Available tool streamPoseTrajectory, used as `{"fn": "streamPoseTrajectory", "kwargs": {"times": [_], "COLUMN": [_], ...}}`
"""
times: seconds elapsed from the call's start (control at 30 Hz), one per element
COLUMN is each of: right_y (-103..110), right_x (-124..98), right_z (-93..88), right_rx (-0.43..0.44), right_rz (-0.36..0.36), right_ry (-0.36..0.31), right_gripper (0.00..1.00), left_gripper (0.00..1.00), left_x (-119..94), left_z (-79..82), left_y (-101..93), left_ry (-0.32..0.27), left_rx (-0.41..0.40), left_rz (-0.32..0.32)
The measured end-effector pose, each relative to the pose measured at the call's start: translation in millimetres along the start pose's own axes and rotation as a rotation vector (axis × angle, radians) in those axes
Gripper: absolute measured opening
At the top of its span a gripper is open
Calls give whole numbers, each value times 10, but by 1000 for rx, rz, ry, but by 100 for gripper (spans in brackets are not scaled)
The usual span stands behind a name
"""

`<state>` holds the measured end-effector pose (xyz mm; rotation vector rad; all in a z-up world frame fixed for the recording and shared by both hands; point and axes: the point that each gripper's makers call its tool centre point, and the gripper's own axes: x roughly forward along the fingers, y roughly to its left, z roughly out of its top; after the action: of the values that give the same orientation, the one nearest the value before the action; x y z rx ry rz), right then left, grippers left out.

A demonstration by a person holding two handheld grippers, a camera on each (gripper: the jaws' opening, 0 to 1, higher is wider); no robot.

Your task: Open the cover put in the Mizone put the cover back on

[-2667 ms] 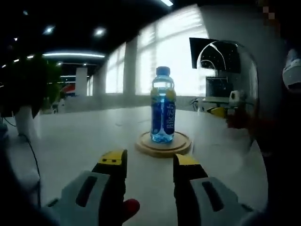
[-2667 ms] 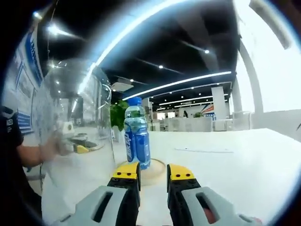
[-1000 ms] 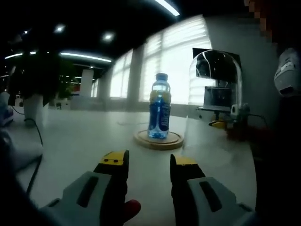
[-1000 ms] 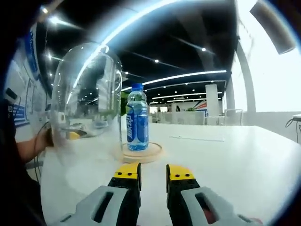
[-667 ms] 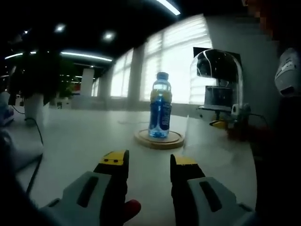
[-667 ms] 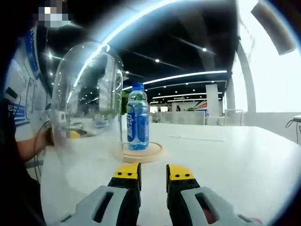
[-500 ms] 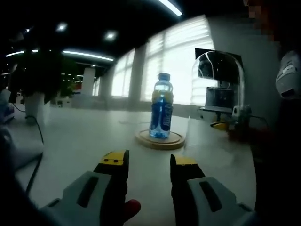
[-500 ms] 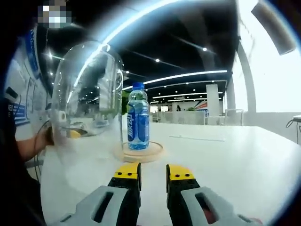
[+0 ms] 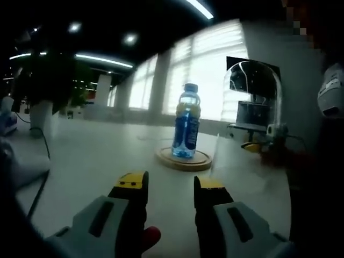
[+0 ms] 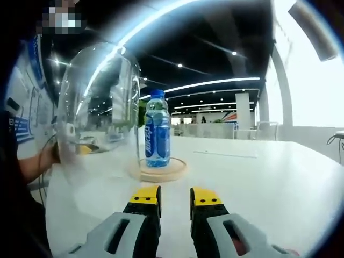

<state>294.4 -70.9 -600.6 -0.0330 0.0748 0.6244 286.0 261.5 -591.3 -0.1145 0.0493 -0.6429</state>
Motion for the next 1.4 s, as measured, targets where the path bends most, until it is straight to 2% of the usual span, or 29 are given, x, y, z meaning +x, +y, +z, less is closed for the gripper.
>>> {"fn": "streamPoseTrajectory", "kwargs": {"times": [0.2, 0.3, 0.37, 0.5, 0.57, 0.67, 0.87, 0.97, 1.07, 1.13, 1.23, 1.4], "right_y": [39, 47, 49, 64, 65, 102, 78, 55, 73, 177, 290, 446], "right_x": [8, 9, 8, -11, -10, 6, -5, -25, -48, -88, -138, -231], "right_z": [-15, -9, -7, 40, 59, 89, 154, 183, 219, 271, 302, 420], "right_rx": [-22, -17, -13, -9, -6, -14, -16, 2, 16, 2, -19, 12], "right_rz": [13, 19, 22, 37, 50, 83, 95, 104, 141, 219, 283, 376], "right_ry": [10, 6, 5, -20, -29, -39, -65, -75, -86, -108, -116, -161], "right_gripper": [15, 15, 15, 15, 15, 15, 19, 20, 21, 23, 26, 31], "left_gripper": [28, 29, 36, 37, 36, 37, 45, 45, 44, 44, 44, 45], "left_x": [-11, -18, -18, -43, -36, -5, -1, 1, 10, 26, 62, 47], "left_z": [18, 30, 59, 104, 94, 74, 131, 160, 175, 201, 198, 279], "left_y": [-12, -74, -93, -117, -194, -284, -328, -370, -437, -507, -593, -750], "left_ry": [-11, -19, -26, -44, -40, -26, -43, -41, -35, -38, -27, -55], "left_rx": [2, 43, 105, 99, 76, 100, 89, 87, 89, 81, 102, 75], "left_rz": [-3, -24, -27, -32, -68, -102, -127, -148, -179, -207, -234, -315]}}
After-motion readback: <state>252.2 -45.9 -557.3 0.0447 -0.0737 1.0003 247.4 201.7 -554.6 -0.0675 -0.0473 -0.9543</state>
